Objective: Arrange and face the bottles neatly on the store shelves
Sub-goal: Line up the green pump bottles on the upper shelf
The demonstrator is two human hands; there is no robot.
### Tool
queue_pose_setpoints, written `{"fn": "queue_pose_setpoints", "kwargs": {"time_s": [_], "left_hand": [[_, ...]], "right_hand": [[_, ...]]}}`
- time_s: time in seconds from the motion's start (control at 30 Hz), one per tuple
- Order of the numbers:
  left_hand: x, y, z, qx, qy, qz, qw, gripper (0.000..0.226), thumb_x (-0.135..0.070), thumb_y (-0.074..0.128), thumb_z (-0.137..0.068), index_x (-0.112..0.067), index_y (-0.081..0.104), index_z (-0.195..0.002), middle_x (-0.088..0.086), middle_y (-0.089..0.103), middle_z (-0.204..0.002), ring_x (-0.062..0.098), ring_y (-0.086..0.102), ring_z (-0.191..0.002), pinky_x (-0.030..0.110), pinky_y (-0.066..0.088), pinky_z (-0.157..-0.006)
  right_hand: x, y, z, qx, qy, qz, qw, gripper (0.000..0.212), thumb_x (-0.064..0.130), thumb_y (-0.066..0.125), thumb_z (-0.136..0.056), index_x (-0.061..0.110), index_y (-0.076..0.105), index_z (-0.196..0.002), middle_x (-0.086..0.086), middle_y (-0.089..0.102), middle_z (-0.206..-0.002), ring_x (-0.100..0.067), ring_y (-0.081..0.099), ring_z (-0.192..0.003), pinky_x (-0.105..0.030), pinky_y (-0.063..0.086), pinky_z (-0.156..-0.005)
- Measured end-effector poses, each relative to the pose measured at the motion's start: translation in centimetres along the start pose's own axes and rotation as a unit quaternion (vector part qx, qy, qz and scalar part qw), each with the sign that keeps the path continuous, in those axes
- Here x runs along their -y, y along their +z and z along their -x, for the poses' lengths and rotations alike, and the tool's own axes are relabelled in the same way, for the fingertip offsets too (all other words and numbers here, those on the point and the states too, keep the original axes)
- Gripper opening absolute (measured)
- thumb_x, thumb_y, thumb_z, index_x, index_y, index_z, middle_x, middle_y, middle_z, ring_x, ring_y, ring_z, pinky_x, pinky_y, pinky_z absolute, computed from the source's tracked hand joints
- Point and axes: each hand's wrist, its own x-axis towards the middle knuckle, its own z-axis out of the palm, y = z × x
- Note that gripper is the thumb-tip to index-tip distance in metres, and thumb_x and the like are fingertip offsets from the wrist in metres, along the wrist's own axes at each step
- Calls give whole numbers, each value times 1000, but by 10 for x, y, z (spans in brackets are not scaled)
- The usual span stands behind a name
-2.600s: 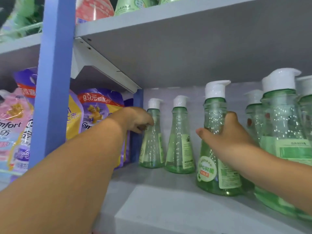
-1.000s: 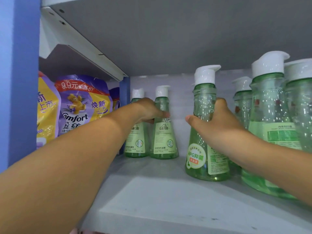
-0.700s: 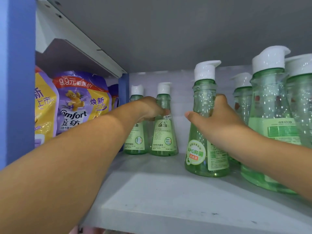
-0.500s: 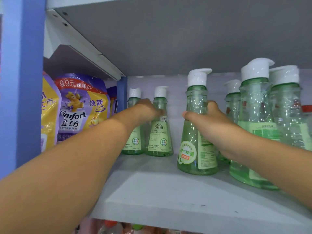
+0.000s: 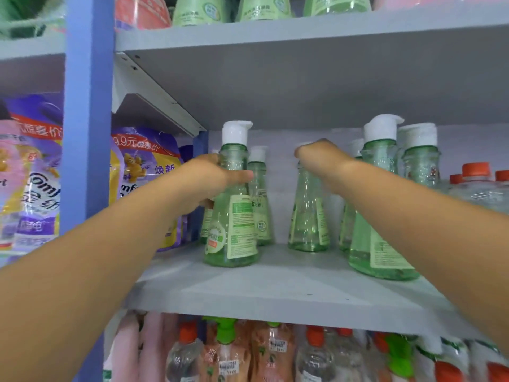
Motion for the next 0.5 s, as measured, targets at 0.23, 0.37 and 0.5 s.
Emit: {"fn": "queue_pose_setpoints", "kwargs": {"time_s": [0.23, 0.37, 0.5], "left_hand": [[19, 6, -13, -148, -80, -107, 980, 101, -65, 77, -77, -10, 29, -146, 14, 50, -139, 35, 54, -118, 42, 43, -87], [34, 1, -6, -77, -108, -107, 985, 94, -62, 70, -81, -16, 29, -152, 12, 55, -134, 36, 56, -118, 44, 49, -99], [58, -1, 19, 1, -119, -252, 960, 107, -43, 82, -81, -14, 14, -157, 8, 56, -138, 30, 55, -117, 32, 45, -91]], "right_hand": [[-34, 23, -3, 3, 84, 96, 992, 52, 42, 75, -89, 3, 52, -114, -11, 61, -109, -27, 62, -89, -40, 54, -78], [-30, 22, -2, 15, 44, 87, 995, 38, 32, 77, -90, 4, 56, -107, -10, 64, -99, -26, 65, -85, -41, 60, -76], [-17, 19, 3, 202, 39, -85, 975, 24, 12, 61, -101, 6, 61, -125, -12, 72, -120, -25, 70, -95, -45, 59, -83]]}}
